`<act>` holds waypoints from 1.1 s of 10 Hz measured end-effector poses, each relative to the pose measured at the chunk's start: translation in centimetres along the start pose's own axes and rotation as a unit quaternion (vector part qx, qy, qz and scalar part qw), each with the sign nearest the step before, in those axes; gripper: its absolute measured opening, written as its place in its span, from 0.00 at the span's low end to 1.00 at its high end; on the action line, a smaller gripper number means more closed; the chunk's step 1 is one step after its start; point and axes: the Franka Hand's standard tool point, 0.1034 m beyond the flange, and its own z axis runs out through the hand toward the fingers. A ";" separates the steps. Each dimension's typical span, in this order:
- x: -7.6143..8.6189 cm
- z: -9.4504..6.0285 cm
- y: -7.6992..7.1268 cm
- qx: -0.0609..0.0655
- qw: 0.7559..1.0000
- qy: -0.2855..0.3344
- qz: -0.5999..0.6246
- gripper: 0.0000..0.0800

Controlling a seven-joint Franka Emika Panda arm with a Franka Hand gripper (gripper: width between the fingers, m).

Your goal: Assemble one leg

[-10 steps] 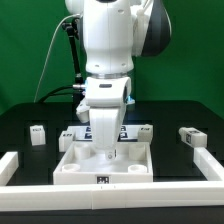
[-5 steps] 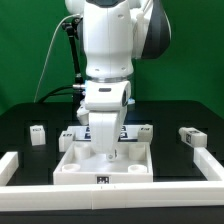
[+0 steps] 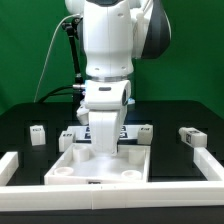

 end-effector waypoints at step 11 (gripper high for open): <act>0.1 -0.3 0.5 -0.006 0.998 -0.006 -0.062 0.08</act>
Offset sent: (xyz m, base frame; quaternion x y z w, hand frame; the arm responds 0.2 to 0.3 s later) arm 0.0000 0.0000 0.0000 0.0000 0.0000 0.0000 1.0000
